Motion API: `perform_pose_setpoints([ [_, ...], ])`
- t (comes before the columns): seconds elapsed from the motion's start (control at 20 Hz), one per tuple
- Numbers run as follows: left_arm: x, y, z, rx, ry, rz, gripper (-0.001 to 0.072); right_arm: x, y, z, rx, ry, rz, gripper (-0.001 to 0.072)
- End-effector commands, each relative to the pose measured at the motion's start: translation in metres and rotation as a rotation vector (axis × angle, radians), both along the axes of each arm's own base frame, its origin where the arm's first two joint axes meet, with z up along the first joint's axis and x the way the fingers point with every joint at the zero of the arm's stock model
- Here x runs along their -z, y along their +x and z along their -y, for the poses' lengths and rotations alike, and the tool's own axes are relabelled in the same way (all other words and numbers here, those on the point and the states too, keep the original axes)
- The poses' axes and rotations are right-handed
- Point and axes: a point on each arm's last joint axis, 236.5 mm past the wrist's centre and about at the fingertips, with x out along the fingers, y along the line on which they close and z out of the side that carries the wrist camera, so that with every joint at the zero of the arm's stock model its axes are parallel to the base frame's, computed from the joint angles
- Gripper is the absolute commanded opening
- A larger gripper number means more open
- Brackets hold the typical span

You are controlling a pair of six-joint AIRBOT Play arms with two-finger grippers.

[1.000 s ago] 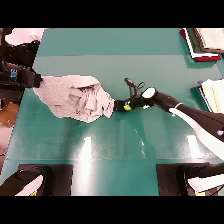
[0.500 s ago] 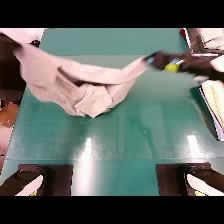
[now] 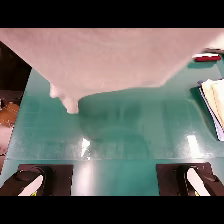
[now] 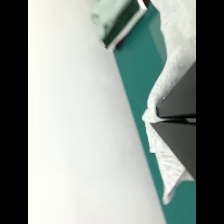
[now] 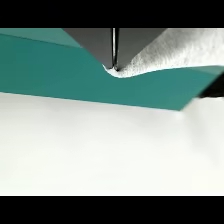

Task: Fold the shirts.

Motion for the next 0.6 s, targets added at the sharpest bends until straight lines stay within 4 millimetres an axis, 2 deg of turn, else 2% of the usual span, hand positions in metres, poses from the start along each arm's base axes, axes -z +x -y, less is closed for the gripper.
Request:
perform_pose_setpoints([
  [0.0,-0.03,-0.036,0.016,0.101,-0.057,0.106,0.0021,-0.007,-0.03,0.034,0.207,-0.052,-0.044,0.0007],
  [0.05,-0.028,-0.035,0.016,0.098,-0.043,0.106,0.0021,-0.003,-0.028,0.038,0.217,-0.043,-0.085,0.0007],
  [0.15,-0.018,-0.019,0.009,0.052,-0.005,0.077,0.0021,0.017,-0.017,0.045,0.202,-0.009,-0.206,0.0007],
  [0.2,-0.005,0.001,0.005,0.021,0.01,0.032,0.0021,0.032,-0.009,0.049,0.185,0.024,-0.284,0.0007],
  [0.25,0.016,0.027,0.002,-0.009,0.03,-0.034,0.0021,0.05,0.003,0.056,0.167,0.06,-0.365,0.0007],
  [0.3,0.043,0.054,0.001,-0.026,0.05,-0.116,0.0021,0.071,0.014,0.063,0.15,0.087,-0.447,0.0007],
  [0.4,0.12,0.11,0.008,-0.026,0.099,-0.339,0.0021,0.124,0.039,0.068,0.081,0.141,-0.634,0.0007],
  [0.5,0.207,0.158,0.016,-0.006,0.151,-0.589,0.0022,0.187,0.065,0.061,0.003,0.179,-0.828,0.0007],
  [0.55,0.249,0.179,0.02,0.003,0.175,-0.705,0.0022,0.225,0.076,0.061,0.002,0.16,-0.933,0.0007],
])
